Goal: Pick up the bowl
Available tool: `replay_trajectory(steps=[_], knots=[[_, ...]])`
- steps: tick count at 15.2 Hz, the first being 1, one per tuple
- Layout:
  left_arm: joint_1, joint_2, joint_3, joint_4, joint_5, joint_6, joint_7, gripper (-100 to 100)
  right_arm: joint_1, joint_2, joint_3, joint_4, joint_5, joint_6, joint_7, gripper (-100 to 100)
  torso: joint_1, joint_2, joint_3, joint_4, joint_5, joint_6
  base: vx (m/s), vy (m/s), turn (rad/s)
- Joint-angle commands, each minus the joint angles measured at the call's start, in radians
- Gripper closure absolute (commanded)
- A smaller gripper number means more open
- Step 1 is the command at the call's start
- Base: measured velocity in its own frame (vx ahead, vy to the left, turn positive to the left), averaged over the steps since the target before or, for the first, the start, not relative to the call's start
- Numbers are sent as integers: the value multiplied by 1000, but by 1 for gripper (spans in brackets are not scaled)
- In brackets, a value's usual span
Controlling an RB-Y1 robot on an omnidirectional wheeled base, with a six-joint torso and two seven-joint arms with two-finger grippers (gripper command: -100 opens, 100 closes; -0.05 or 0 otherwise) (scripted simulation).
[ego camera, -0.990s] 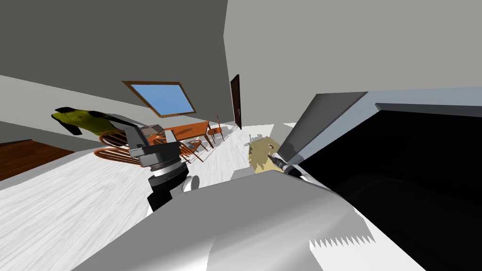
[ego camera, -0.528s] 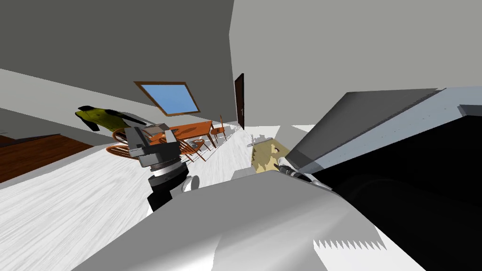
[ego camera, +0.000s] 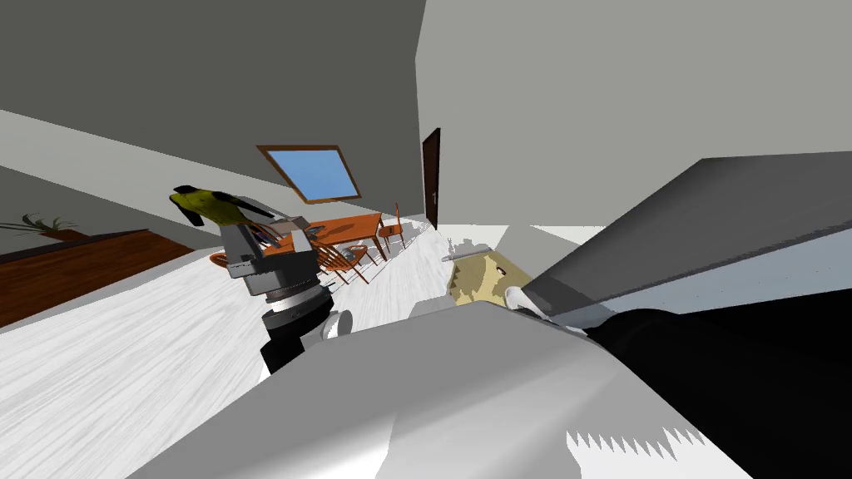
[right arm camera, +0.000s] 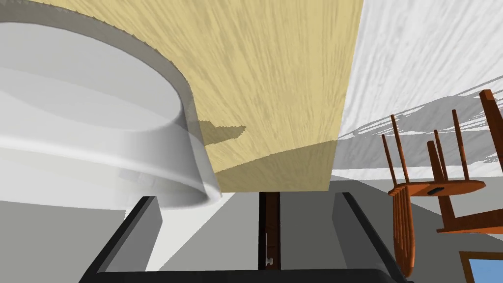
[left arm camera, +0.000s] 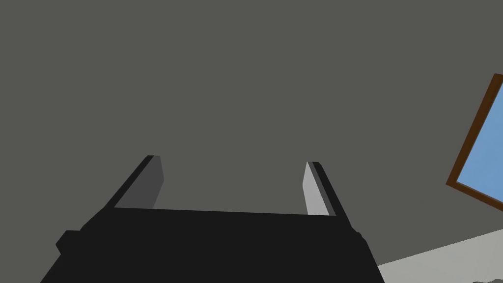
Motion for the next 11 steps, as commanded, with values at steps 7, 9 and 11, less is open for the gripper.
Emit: replay_trajectory(steps=[7, 9, 11], knots=[[0, 0, 0, 0, 0, 0, 0, 0, 45, -77, 50, 135, 90, 40, 88, -100, -6, -2, -1, 0, 3, -1, 86, 67, 102], [0, 0, 0, 0, 0, 0, 0, 0, 61, -101, 68, 176, 119, 53, 115, -100, -8, -2, -1, 0, 4, -2, 82, 66, 96], [0, 0, 0, 0, 0, 0, 0, 0, 75, -119, 82, 209, 142, 63, 137, -100, -9, -5, -2, 0, 10, -6, 86, 85, 125]])
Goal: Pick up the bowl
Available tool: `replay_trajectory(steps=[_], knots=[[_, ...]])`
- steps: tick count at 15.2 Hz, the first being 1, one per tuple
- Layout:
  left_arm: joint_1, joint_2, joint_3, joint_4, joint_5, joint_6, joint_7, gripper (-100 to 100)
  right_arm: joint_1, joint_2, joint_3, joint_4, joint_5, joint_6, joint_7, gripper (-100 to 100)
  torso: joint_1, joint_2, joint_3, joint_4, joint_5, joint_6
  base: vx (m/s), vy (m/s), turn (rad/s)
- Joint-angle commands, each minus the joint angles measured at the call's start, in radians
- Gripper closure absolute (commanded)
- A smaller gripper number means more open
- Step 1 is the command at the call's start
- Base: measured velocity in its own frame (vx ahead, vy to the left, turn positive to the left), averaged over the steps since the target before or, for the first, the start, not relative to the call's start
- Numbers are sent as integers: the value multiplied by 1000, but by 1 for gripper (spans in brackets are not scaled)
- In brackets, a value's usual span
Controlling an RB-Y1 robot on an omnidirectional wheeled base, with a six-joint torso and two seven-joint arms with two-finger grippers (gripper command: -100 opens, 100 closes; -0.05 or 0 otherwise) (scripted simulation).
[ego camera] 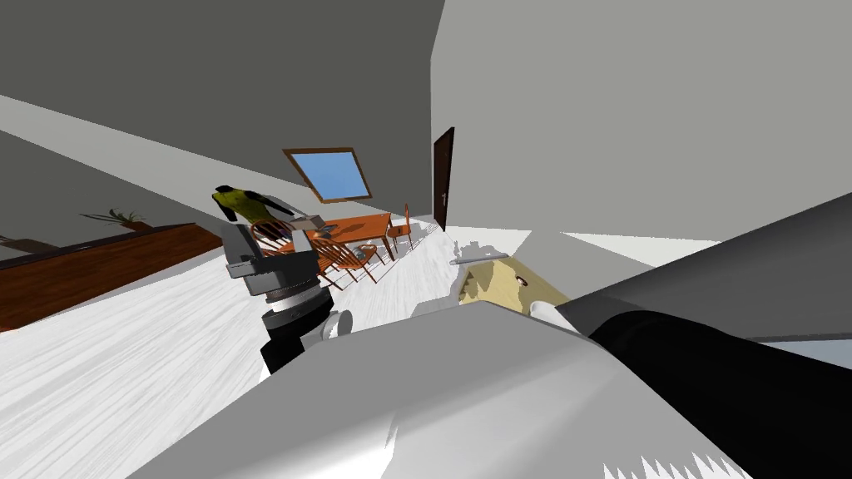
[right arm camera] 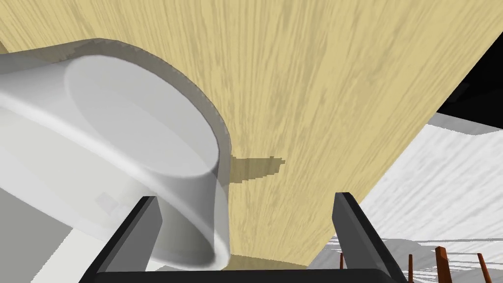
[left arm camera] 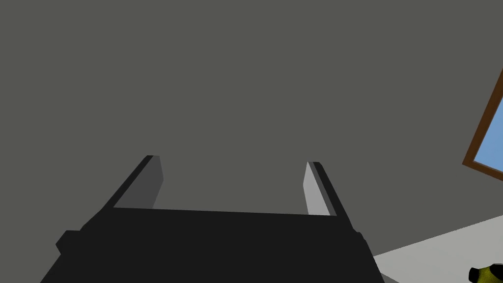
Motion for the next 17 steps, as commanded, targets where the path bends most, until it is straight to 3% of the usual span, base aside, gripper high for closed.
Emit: replay_trajectory(steps=[1, 3, 4, 9, 11, 12, 16, 17], knots=[[0, 0, 0, 0, 0, 0, 0, 0, 13, -14, 5, 38, 28, 8, 31, -100, 0, 0, 0, 0, 0, 0, 88, 68, 90], [0, 0, 0, 0, 0, 0, 0, 0, 21, -24, 13, 57, 41, 13, 43, -100, -1, -2, -2, -1, 6, -2, 74, 50, 68], [0, 0, 0, 0, 0, 0, 0, 0, 14, -16, 16, 43, 31, 11, 32, -100, -2, -3, -2, -1, 6, -3, 39, 27, 8], [0, 0, 0, 0, 0, 0, 0, 0, -75, 68, 43, 124, 42, 22, 51, -100, -8, 6, 3, 1, 5, -4, -71, -35, 75], [0, 0, 0, 0, 0, 0, 0, 0, -72, 61, 39, 126, 40, 14, 50, -100, -10, 7, 4, 2, 5, -4, -77, -42, 48], [0, 0, 0, 0, 0, 0, 0, 0, -75, 62, 41, 127, 40, 16, 50, 100, -9, 6, 3, 2, 5, -3, -20, -12, 3], [0, 0, 0, 0, 0, 0, 0, 0, -77, 58, 34, 129, 40, 24, 51, 100, -8, 2, 0, -1, 1, -2, -2, -8, 5], [0, 0, 0, 0, 0, 0, 0, 0, -45, 40, 34, 99, 39, 19, 46, 100, -8, 2, 0, -2, 1, -2, 37, 19, -61]])
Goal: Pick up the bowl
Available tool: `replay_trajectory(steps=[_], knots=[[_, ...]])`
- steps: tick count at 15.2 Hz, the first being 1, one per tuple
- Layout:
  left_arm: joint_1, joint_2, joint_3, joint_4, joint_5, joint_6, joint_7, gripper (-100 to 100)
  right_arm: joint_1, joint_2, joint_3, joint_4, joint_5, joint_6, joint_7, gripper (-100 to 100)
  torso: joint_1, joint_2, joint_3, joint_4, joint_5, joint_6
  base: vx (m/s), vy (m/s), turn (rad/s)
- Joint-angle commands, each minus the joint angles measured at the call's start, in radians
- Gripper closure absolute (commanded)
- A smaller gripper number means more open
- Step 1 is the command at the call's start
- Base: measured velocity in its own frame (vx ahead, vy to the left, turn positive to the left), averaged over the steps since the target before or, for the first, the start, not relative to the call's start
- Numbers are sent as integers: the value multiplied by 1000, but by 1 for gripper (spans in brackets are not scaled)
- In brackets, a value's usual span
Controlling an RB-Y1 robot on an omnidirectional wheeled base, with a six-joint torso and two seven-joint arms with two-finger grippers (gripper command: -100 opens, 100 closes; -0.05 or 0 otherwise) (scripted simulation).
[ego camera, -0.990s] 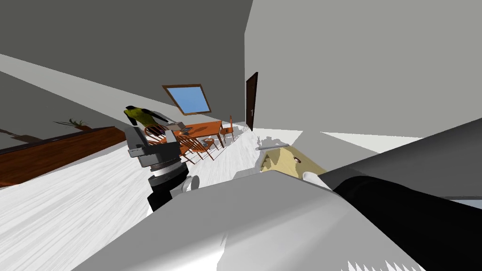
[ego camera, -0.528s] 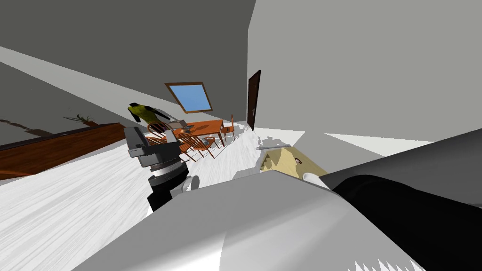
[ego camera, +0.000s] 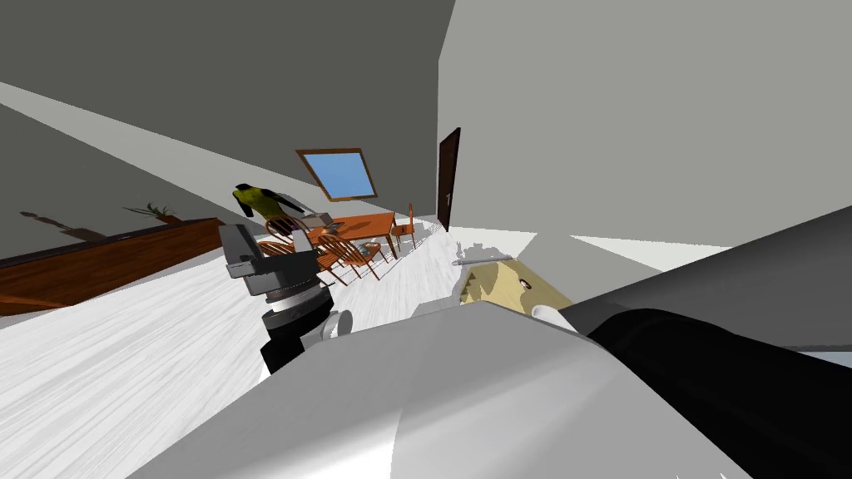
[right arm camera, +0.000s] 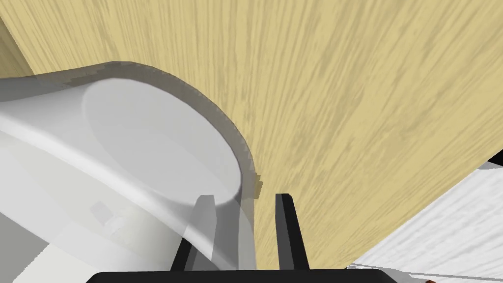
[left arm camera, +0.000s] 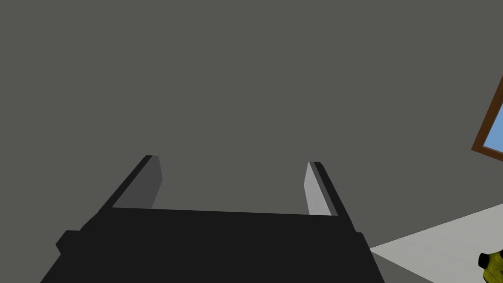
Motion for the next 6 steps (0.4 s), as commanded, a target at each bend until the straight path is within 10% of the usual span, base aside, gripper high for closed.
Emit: replay_trajectory(steps=[1, 6], knots=[[0, 0, 0, 0, 0, 0, 0, 0, 32, -18, -4, -25, -1, -11, -5, 100, 0, 0, 0, 0, 0, 0, 84, 41, -109], [0, 0, 0, 0, 0, 0, 0, 0, 64, -50, -10, -53, -4, -11, -10, 100, 6, -3, -2, -1, 2, 1, 73, 48, -64]])
